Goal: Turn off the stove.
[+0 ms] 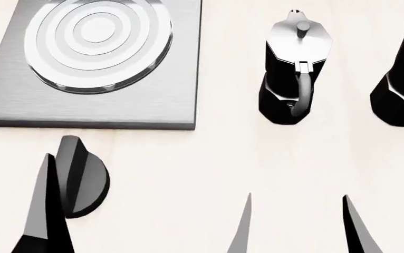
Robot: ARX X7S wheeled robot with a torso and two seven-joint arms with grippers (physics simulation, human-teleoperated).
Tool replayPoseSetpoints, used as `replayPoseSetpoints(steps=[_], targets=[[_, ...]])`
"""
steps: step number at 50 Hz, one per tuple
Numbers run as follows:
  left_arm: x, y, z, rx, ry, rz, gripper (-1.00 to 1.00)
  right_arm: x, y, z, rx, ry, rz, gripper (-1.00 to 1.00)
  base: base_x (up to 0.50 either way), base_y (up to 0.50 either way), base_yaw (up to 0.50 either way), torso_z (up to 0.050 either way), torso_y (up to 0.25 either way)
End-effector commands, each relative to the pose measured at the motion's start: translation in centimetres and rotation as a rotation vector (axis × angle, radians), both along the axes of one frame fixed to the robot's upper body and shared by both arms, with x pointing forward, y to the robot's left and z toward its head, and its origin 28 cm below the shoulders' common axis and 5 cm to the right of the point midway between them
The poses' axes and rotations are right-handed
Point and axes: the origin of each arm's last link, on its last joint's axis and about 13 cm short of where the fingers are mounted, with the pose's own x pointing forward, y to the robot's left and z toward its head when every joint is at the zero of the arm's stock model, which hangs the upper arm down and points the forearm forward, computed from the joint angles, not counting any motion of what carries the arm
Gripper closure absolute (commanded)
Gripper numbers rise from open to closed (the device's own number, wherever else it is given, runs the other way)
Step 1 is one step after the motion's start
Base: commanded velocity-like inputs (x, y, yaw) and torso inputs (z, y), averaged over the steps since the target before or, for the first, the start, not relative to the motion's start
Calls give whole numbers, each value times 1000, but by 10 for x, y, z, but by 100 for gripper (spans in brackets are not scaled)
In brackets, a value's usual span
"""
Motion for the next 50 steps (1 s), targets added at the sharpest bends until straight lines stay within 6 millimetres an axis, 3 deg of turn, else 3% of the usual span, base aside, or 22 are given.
replayPoseSetpoints(steps=[1,12,29,50], targets=[[8,-5,10,6,-22,-2,-100,0,0,0,1,1,1,-100,0,0,0,0,0],[23,-9,0,10,-6,8,-100,0,0,0,1,1,1,-100,0,0,0,0,0],[57,-10,-36,43,83,59,-100,2,0,-2,-4,18,15,-100,0,0,0,0,0],[68,-12,-68,98,146,120,-100,2,0,-1,-2,17,18,-100,0,0,0,0,0]])
